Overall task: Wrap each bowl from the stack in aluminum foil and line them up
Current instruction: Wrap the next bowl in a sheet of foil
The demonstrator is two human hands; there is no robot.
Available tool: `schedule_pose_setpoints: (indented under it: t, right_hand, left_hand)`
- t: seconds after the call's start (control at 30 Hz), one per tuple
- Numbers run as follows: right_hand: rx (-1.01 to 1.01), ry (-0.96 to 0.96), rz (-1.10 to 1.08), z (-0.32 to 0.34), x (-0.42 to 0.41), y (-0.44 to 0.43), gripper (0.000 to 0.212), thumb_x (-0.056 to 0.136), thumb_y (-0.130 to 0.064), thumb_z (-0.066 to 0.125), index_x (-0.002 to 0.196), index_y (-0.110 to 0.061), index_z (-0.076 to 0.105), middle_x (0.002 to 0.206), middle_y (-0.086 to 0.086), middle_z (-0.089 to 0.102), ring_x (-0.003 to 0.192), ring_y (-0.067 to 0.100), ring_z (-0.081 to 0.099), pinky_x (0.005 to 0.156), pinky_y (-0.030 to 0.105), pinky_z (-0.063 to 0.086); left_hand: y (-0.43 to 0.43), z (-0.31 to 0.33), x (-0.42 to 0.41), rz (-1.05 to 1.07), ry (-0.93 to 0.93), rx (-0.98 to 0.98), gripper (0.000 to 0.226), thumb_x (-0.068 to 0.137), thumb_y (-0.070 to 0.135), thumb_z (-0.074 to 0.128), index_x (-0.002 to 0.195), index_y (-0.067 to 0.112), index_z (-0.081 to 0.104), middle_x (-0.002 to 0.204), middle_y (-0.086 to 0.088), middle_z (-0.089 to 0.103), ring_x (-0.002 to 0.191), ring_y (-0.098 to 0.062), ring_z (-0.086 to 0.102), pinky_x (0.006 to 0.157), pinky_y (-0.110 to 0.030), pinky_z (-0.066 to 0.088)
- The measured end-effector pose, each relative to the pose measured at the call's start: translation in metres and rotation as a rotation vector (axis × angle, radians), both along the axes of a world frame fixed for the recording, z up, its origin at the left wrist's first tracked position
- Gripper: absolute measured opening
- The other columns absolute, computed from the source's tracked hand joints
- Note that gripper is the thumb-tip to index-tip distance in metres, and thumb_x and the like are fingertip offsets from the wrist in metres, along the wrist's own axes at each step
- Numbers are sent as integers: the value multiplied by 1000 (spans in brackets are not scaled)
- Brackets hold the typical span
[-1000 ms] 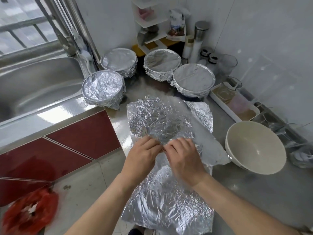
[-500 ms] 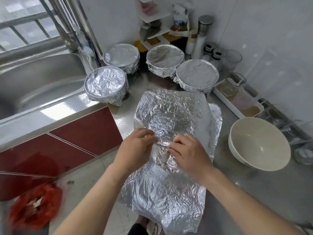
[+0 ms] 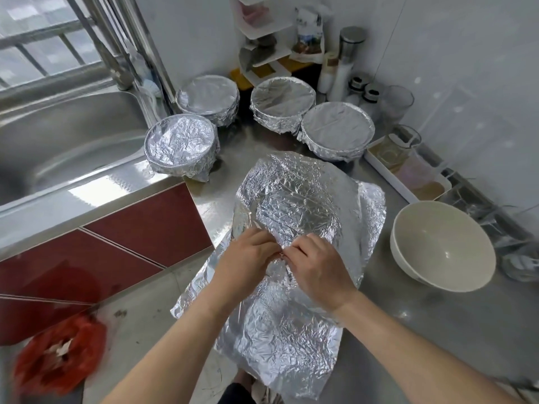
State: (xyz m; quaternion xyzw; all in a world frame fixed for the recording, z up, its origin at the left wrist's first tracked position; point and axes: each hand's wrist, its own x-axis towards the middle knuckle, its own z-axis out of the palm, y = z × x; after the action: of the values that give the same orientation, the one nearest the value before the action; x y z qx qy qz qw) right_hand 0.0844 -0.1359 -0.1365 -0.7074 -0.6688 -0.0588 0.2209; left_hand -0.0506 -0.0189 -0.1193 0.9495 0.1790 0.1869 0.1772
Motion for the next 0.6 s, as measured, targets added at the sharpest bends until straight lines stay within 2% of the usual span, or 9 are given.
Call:
schedule_pose_setpoints:
  t: [0.13,0.2,0.33,0.47,0.6]
  right_hand:
    - [46,94,-29,3,13,-7,4,88,-17,67,88,-13,69,86,-1,62,77,19,54,69,32,45]
    - [53,103,-36,3,21,-11,17,91,-26,59,86,-14,70,86,-2,61,79,18,53,71,33,43]
    - [9,60,16,3,22,-12,22,94,-29,55,87,-15,70,87,-2,61,78,19,53,70,32,42]
    - [8,-33,37,3,20,-9,7,89,-21,68,87,-14,68,85,-1,62,77,17,53,71,27,37]
    - [23,-78,45,-1,18,-7,8,87,-16,72,88,-11,66,84,2,61,75,19,51,67,29,39]
  left_hand:
    - [2,-2,-2,38,1,30,16,73,8,83,87,15,78,87,5,70,81,-18,61,62,-27,52]
    - [1,0,-2,45,-14,10,12,78,11,79,90,16,78,89,5,70,83,-18,60,63,-29,54]
    - [-8,2,1,-20,-22,-45,11,84,21,74,94,19,77,89,6,69,84,-15,55,69,-25,47]
    - [-9,-3,5,6,-22,-61,12,82,23,75,93,19,78,86,5,69,80,-16,55,67,-30,50]
    - [-11,-8,6,55,-47,-47,15,87,27,66,89,18,77,84,6,69,78,-16,53,64,-32,49]
